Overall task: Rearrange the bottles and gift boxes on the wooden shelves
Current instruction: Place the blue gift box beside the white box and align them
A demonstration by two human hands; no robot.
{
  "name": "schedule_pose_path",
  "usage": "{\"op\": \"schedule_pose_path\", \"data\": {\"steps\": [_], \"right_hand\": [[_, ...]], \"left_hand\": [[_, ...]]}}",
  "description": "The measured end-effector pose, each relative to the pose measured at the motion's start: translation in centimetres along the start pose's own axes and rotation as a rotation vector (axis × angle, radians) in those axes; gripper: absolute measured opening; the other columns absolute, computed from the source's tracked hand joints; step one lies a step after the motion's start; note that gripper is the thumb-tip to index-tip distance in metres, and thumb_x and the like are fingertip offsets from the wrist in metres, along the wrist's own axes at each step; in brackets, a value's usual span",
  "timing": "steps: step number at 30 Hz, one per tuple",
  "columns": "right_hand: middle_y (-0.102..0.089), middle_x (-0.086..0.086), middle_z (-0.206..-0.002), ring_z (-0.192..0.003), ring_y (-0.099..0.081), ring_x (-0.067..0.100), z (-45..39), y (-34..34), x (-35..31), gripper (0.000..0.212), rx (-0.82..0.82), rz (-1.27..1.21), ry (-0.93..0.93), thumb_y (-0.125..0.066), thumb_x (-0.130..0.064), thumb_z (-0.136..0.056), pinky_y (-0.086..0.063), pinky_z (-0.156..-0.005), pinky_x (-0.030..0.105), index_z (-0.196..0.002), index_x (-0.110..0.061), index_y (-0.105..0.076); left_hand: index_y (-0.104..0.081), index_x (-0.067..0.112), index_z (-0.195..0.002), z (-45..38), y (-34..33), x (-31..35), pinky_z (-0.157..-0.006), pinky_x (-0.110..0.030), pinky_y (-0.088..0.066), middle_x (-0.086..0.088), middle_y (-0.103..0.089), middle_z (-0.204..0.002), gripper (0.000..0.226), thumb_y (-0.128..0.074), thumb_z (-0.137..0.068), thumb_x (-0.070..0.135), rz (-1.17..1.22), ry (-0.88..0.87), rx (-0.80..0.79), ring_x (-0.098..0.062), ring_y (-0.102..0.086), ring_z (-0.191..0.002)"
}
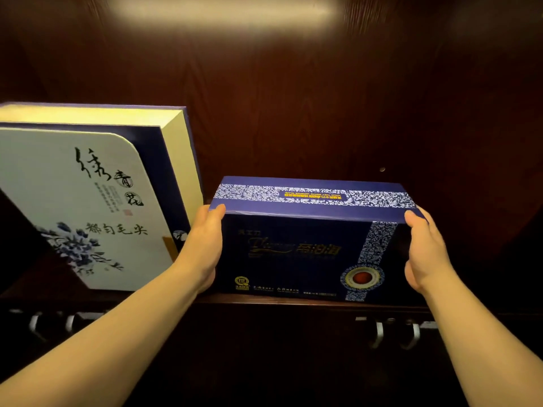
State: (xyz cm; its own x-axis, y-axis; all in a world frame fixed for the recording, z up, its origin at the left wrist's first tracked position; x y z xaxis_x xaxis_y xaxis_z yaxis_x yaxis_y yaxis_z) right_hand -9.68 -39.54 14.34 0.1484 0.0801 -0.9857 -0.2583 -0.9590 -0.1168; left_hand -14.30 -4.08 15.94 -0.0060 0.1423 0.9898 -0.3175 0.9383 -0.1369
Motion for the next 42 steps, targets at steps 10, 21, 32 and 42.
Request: {"op": "schedule_pose_path", "data": {"steps": [10,21,32,42], "right_hand": [[-0.074,-0.013,-0.114,-0.109,-0.067,0.008,0.7,0.2,-0.3,0.026,0.004,0.007,0.001,-0.052,-0.041,-0.09,-0.048,-0.092,0.036,-0.111,-0.047,-0.066],[-0.075,-0.017,-0.106,-0.102,-0.069,0.004,0.7,0.2,-0.6,0.024,0.027,0.007,-0.028,-0.049,-0.035,-0.096,-0.048,-0.089,0.034,-0.112,-0.045,-0.066],[-0.069,0.0,-0.126,-0.121,-0.061,0.019,0.8,0.2,-0.2,0.031,0.024,0.017,-0.025,-0.048,-0.036,-0.097,-0.043,-0.108,0.046,-0.125,-0.035,-0.062],[-0.069,-0.003,-0.124,-0.119,-0.061,0.016,0.8,0.2,0.0,0.035,0.025,0.014,-0.029,-0.048,-0.035,-0.098,-0.045,-0.101,0.039,-0.131,-0.031,-0.06]], "left_hand": [[-0.049,0.032,-0.115,0.4,0.0,0.0,-0.047,-0.016,-0.052,-0.007,-0.064,-0.112,0.022,-0.04,-0.101,0.046,-0.004,0.025,-0.058,-0.001,-0.069,-0.076],[-0.035,0.035,-0.141,1.5,0.0,0.0,-0.054,-0.019,-0.055,-0.003,-0.056,-0.126,0.05,-0.044,-0.094,0.048,0.03,0.02,-0.075,-0.017,-0.062,-0.105],[-0.029,0.051,-0.128,1.8,-0.2,0.1,-0.061,-0.03,-0.059,-0.004,-0.055,-0.125,0.049,-0.049,-0.083,0.051,0.052,0.019,-0.081,-0.022,-0.064,-0.106],[-0.029,0.05,-0.133,1.3,0.7,-0.2,-0.056,-0.02,-0.056,0.001,-0.056,-0.122,0.052,-0.048,-0.085,0.055,0.007,-0.009,-0.101,-0.006,-0.068,-0.088]]}}
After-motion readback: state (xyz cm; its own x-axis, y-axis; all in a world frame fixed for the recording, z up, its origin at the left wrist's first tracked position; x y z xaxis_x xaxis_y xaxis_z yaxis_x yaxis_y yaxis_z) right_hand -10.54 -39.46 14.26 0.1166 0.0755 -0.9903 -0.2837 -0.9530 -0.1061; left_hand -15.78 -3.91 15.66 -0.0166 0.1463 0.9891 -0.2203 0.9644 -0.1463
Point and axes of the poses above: each hand's wrist, its own z-axis away from the middle knuckle, its own y-axis out of the back of the hand, x = y × z, the point moved 2 cm from there along -z, towards the middle knuckle
